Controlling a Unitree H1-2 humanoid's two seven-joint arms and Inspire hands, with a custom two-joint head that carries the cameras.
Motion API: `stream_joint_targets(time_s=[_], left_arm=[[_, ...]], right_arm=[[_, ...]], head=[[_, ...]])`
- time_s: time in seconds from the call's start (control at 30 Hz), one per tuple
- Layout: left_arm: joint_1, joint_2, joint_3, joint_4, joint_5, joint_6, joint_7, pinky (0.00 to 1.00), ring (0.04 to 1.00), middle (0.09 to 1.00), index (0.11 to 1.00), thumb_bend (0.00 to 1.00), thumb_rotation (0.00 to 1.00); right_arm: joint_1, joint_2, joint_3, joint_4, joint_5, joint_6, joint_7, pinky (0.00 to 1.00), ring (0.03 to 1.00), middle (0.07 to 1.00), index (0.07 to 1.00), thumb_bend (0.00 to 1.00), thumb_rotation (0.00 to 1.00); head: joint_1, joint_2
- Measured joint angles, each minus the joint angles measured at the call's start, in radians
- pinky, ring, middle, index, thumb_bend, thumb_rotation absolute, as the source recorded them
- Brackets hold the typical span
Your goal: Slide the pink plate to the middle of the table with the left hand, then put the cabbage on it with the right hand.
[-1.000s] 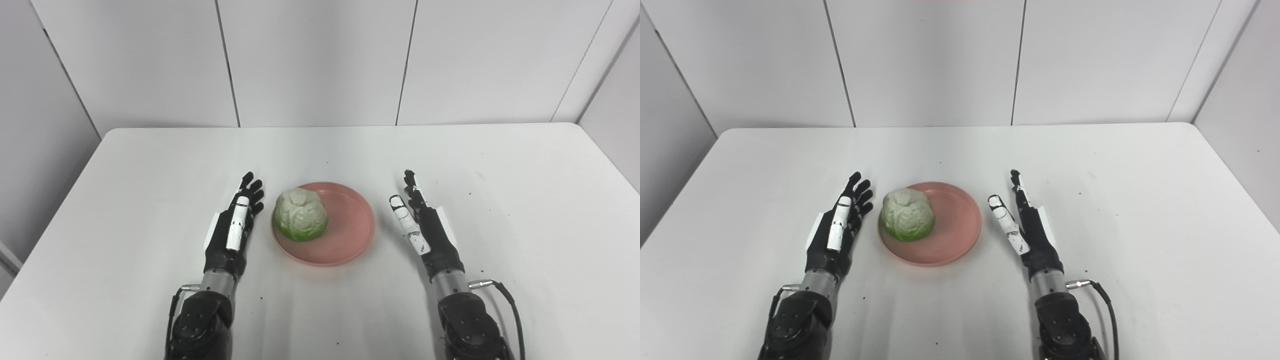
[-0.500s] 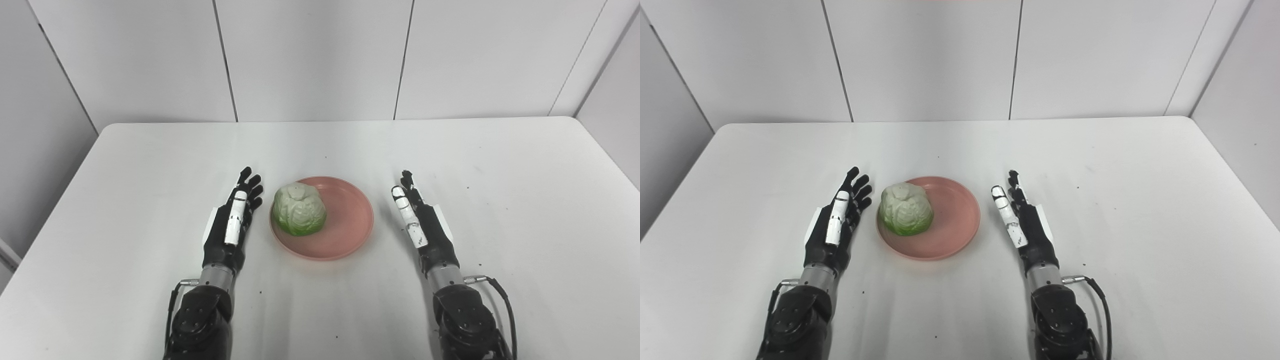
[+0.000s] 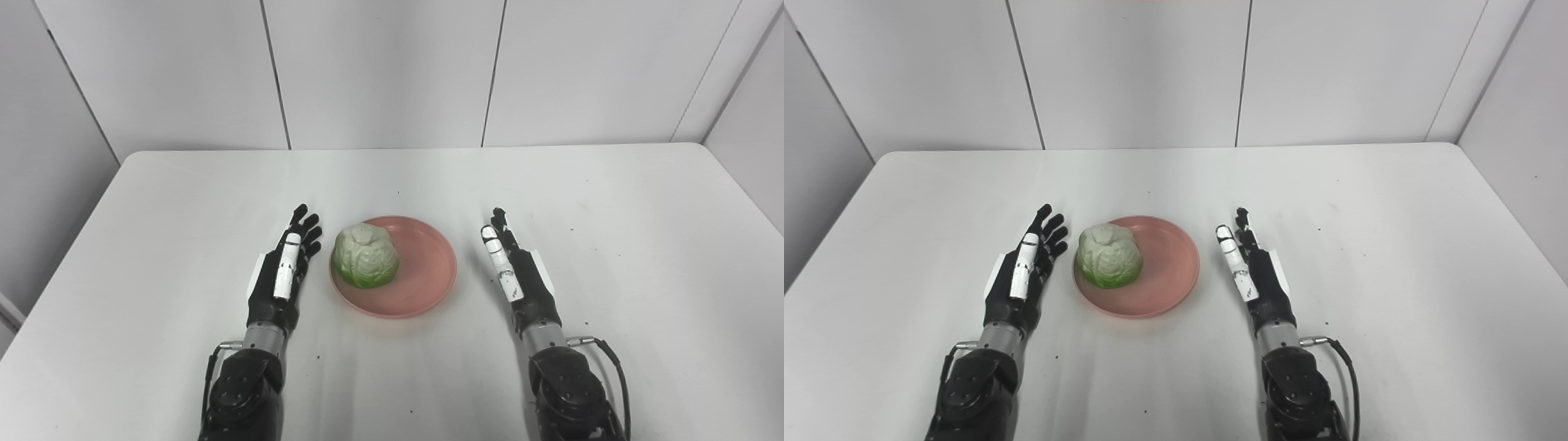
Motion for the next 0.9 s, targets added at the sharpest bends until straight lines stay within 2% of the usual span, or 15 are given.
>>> stream_joint_targets(time_s=[0.9], left_arm=[[-0.003, 0.000, 0.001, 0.005, -0.012, 0.001, 0.000, 0.93, 0.931, 0.931, 0.933, 0.38, 1.00]], right_arm=[[-0.001, 0.000, 0.000, 0.002, 0.000, 0.001, -0.002, 0.99, 1.000, 1.000, 1.000, 0.48, 1.00]], head=[[0.012, -0.002]])
